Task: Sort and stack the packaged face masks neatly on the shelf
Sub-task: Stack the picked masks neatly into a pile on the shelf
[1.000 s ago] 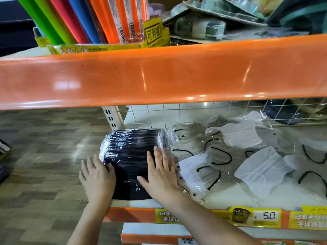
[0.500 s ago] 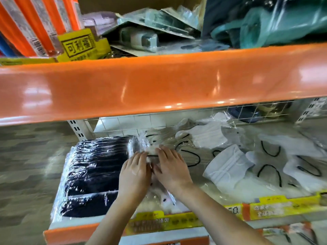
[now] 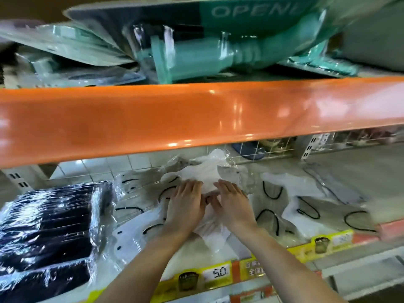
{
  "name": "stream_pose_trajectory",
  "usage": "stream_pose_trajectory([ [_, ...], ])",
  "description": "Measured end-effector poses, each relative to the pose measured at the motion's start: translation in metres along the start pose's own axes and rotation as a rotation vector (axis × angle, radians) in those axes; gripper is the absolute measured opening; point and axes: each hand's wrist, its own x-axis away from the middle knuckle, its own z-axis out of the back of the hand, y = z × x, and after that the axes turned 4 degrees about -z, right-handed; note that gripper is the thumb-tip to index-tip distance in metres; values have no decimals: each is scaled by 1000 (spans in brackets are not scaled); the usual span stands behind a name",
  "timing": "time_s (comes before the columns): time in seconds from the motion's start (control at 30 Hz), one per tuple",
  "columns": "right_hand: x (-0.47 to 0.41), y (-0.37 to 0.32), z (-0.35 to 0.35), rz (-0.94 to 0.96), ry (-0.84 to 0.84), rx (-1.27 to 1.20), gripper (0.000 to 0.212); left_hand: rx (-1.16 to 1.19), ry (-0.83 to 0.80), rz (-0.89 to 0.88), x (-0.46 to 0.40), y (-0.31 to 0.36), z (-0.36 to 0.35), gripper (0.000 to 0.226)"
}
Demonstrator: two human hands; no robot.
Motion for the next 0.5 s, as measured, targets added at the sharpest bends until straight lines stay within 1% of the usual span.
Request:
stream_pose_trajectory([
  [0.1,-9,21,6,-23,-67,23,44,-18,-47,0,-13,13,-17,37],
  [0.2,-21,41,5,-92,-124,-28,37,-35,-118,86,-21,19,-32,45],
  [0.27,-29,54,-1,-132,-135,-109,34,-33,-121,141,-19,19,-40,49],
  [0.37,-37,66,-6,-242,-163,-259,40,-38,-116,203,-11,14,-49,55],
  [0.43,-43,74,-11,-303,-169,-281,43,-42,-92,204,-5,11,-52,55],
  [0.5,-51,78,-15,-354,-162,-292,41,-34,-50,198,-3,8,-54,54],
])
